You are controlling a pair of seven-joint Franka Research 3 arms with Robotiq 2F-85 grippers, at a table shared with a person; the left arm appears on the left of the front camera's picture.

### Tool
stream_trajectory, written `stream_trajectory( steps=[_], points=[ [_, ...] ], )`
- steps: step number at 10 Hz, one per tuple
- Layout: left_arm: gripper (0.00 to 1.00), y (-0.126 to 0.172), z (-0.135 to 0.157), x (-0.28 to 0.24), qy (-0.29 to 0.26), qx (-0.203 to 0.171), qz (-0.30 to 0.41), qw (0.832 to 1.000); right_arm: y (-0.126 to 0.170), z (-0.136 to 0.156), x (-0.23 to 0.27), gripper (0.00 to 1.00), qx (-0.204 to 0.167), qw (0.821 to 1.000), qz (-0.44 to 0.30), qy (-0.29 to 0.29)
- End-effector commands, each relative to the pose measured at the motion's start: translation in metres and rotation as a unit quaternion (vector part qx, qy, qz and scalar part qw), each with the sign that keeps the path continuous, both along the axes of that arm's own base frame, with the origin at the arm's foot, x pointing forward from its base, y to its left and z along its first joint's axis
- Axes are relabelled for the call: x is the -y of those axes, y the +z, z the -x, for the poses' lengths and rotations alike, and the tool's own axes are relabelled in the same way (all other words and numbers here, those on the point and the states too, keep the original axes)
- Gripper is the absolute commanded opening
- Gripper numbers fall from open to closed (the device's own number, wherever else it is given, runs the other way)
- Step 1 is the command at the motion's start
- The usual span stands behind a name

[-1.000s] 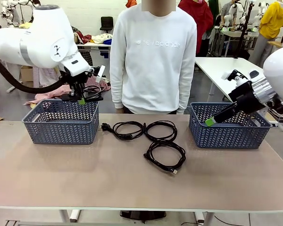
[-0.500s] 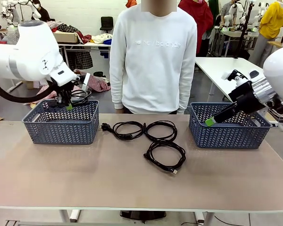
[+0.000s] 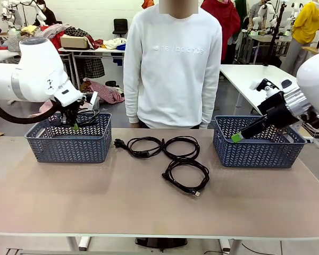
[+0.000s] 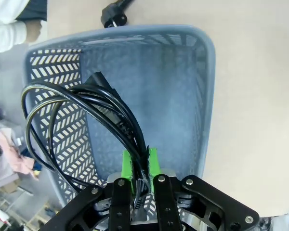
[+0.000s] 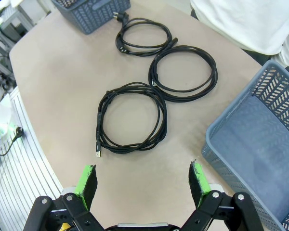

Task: Organize the cables according to human instructions.
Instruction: Pick up a bundle of cables and place it in the basket indicated by the human.

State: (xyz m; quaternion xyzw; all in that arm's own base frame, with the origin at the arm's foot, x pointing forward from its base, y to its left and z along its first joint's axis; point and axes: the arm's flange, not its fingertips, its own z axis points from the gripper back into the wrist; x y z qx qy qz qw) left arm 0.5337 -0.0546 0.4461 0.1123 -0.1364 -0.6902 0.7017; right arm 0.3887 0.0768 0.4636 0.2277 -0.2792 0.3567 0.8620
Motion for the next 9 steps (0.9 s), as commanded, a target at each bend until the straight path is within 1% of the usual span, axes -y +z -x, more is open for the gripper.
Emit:
stream_trajectory(
  steps=[1,4,5,6,7,8,9],
  points=[
    [0.15,-0.0029,-0.0062,-0.0060,-0.015,0.013,0.006,1.000,-0.0009,-0.0045,0.0004,1.00,0.009,1.000,-0.013,0.011],
    [0.15,-0.0071,-0.0124,-0.0058,-0.019,0.003,0.005,1.000,-0.0009,-0.0045,0.0004,1.00,0.009,1.000,-0.013,0.011],
    [0.34,-0.0068,-0.0131,-0.0061,-0.021,-0.001,0.008,1.000,-0.0009,-0.0045,0.0004,1.00,0.009,1.000,-0.013,0.011],
    [0.34,-0.0055,-0.0121,-0.0050,-0.027,-0.004,0.009,1.000,-0.0009,-0.0045,0.0004,1.00,0.009,1.000,-0.013,0.011],
    [0.54,-0.0039,-0.0116,-0.0046,-0.028,-0.008,0.005,1.000,-0.0009,-0.0045,0.0004,1.00,0.009,1.000,-0.013,0.011],
    [0.40,-0.0009,-0.0115,-0.0046,-0.026,-0.013,0.006,1.000,-0.0009,-0.0045,0.0004,1.00,0.009,1.000,-0.013,0.011],
    [0.73,0.0008,-0.0124,-0.0041,-0.025,-0.026,0.008,0.999,-0.0009,-0.0045,0.0004,1.00,0.009,1.000,-0.013,0.011]
  ],
)
